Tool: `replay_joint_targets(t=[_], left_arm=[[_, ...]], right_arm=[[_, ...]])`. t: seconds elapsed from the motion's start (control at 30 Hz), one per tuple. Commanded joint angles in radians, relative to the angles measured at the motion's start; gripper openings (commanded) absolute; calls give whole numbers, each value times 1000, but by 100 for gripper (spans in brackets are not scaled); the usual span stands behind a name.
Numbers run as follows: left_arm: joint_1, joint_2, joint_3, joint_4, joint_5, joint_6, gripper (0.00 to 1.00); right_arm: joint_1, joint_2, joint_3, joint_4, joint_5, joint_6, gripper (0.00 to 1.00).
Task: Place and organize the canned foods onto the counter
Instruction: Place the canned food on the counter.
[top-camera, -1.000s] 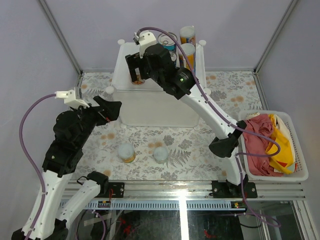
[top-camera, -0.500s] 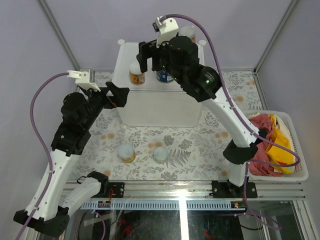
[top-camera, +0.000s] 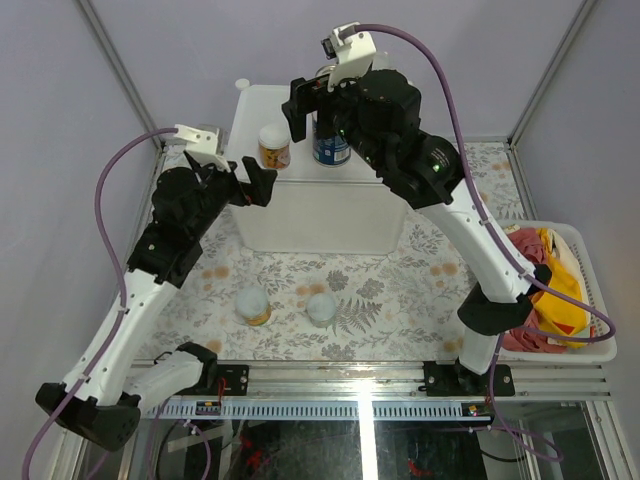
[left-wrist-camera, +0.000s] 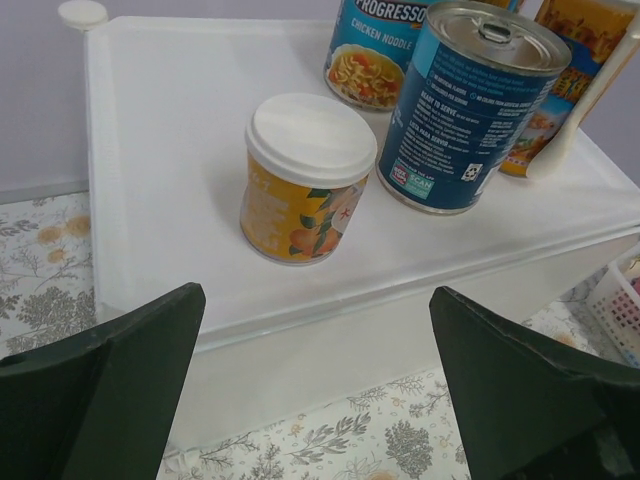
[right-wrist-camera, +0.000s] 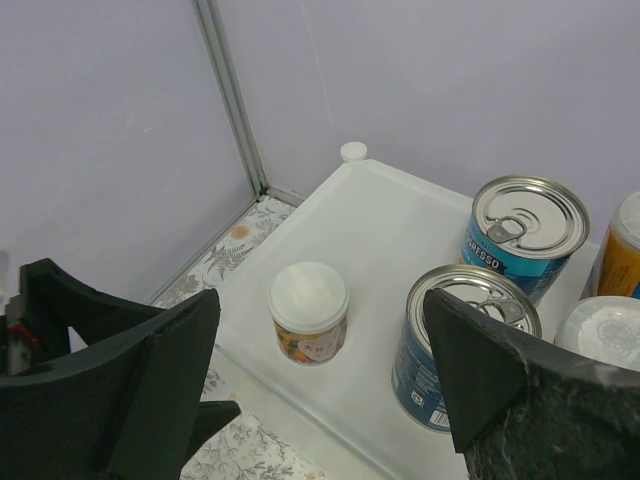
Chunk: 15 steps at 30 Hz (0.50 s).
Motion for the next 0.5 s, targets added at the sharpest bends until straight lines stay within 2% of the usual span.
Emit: replay_joint_targets(t=[0.0,0.47], left_arm=[[-31,41,16,110,-22,69,94],[-108,175,38,224,-211,122,95]], right_arm=[[-8,-57,7,41,-14,-32,89],[-8,-114,-53,65,-37,-43,89]])
